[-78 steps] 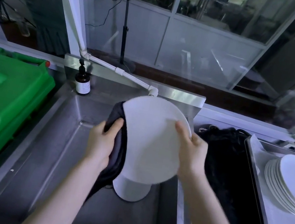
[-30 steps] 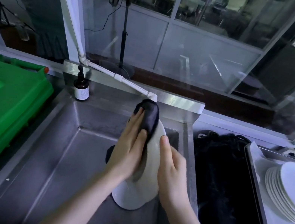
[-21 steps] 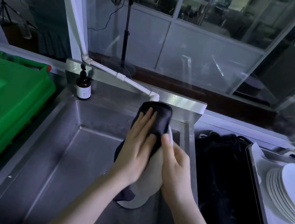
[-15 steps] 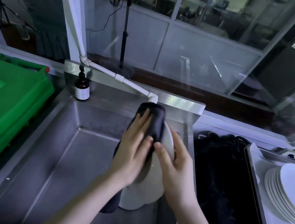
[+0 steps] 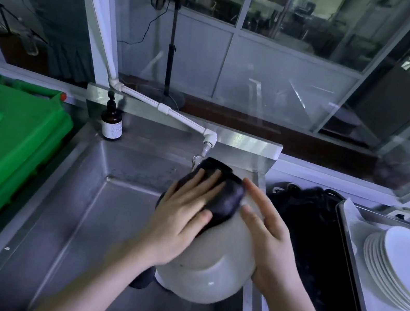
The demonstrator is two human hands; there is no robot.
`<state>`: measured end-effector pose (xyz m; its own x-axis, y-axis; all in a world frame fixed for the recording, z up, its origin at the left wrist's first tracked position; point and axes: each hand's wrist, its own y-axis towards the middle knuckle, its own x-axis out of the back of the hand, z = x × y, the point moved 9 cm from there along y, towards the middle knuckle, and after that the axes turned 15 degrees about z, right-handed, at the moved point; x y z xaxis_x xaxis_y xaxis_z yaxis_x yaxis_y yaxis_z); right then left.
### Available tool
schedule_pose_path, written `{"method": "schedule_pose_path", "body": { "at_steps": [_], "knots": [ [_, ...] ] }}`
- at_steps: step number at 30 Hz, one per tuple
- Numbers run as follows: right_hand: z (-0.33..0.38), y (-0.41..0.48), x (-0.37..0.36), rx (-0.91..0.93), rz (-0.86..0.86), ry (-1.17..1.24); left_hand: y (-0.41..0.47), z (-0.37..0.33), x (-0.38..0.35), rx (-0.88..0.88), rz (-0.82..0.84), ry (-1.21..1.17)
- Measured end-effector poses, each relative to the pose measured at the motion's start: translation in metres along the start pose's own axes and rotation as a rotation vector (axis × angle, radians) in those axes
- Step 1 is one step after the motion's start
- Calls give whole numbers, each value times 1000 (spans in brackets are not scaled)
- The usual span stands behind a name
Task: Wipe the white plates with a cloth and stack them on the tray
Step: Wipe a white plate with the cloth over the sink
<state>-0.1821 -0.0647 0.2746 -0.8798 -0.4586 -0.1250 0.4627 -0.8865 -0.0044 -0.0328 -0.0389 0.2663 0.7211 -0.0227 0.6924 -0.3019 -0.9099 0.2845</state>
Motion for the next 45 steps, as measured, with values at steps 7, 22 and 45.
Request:
{"method": "schedule_pose_path", "body": {
  "at_steps": [7, 22, 45],
  "knots": [
    [2, -2, 4, 0, 31, 36, 11, 33, 17, 143, -21, -240],
    [14, 11, 26, 40, -73, 263, -35, 55, 1, 295, -239, -495],
    [-25, 15, -3, -98, -355, 635, -17, -37, -22, -41, -64, 137]
  ]
}}
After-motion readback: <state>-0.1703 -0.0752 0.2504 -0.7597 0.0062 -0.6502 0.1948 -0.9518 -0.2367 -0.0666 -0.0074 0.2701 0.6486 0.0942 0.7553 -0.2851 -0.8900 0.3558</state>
